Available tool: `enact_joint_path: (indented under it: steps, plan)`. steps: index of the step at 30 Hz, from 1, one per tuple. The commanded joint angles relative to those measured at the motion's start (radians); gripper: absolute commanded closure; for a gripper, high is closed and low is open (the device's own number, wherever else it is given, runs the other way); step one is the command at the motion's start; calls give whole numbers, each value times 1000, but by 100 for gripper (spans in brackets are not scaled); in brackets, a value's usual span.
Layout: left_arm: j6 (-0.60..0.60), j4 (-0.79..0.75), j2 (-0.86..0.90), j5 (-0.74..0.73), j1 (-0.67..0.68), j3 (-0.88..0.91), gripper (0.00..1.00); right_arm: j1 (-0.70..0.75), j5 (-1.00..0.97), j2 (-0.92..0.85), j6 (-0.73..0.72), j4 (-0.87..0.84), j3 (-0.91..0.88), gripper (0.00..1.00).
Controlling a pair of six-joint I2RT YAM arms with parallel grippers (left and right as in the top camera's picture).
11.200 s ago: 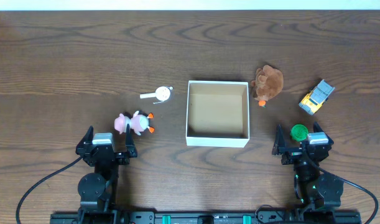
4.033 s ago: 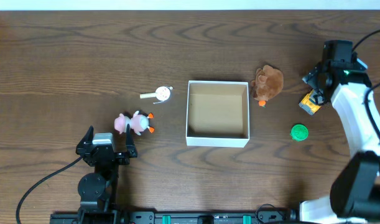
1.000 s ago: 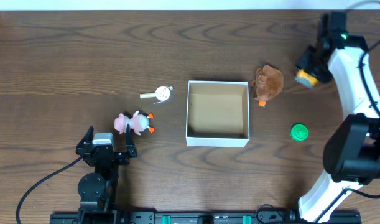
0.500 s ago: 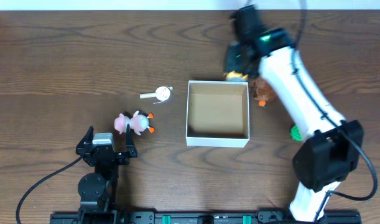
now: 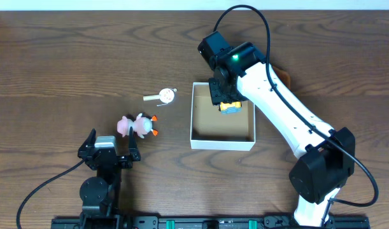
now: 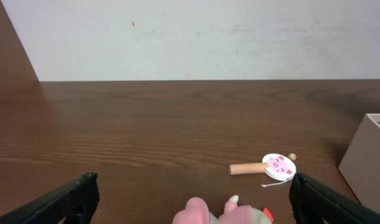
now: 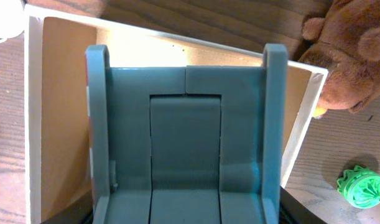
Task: Pack container
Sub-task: 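Carry the truck with the right gripper over the white box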
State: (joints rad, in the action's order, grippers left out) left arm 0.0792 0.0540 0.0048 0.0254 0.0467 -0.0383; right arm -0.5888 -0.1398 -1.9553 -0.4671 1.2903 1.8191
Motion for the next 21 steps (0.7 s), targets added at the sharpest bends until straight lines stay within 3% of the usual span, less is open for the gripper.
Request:
enact_joint_path:
  steps: [1,9,21]
  plan:
    - [6,15,-1,-4,-5,34,2,-1,-29,-3,-51,-5,-10,64]
    - [6,15,-1,-4,-5,34,2,-2,-2,-11,-169,-3,-107,64]
    - [6,15,-1,-4,-5,34,2,-2,23,-11,-221,-83,-268,62]
